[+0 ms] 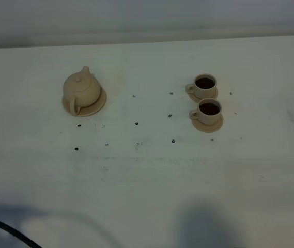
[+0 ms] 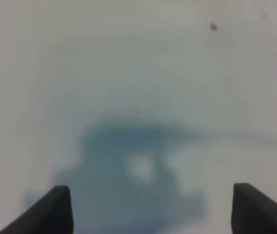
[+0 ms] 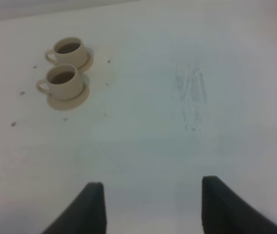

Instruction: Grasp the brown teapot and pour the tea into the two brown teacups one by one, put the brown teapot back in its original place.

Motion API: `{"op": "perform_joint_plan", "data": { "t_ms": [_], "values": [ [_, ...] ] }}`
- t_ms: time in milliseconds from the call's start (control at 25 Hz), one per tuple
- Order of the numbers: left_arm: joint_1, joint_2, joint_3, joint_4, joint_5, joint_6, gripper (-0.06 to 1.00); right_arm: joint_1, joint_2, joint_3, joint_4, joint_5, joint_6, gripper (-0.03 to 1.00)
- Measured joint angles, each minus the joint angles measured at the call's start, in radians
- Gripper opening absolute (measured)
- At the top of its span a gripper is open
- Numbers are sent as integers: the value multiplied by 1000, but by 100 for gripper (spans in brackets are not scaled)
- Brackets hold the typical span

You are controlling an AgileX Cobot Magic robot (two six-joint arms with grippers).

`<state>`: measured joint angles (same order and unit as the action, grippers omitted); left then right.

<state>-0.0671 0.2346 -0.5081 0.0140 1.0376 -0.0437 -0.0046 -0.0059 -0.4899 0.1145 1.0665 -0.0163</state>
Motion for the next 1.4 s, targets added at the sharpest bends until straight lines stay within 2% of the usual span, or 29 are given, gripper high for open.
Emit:
{"op": "perform_joint_plan", "data": {
  "t_ms": [200,360,520,1400],
  "values": [
    [66,-112,2,-2,2,-1,66,0,0,0,0,0,0,47],
    [85,-191,3,-2,3,-3,66,0,0,0,0,0,0,47],
    [85,-239,3,-2,3,-5,66,0,0,0,0,0,0,47],
    [85,-239,3,-3,3,3,66,0,0,0,0,0,0,47]
  ]
}}
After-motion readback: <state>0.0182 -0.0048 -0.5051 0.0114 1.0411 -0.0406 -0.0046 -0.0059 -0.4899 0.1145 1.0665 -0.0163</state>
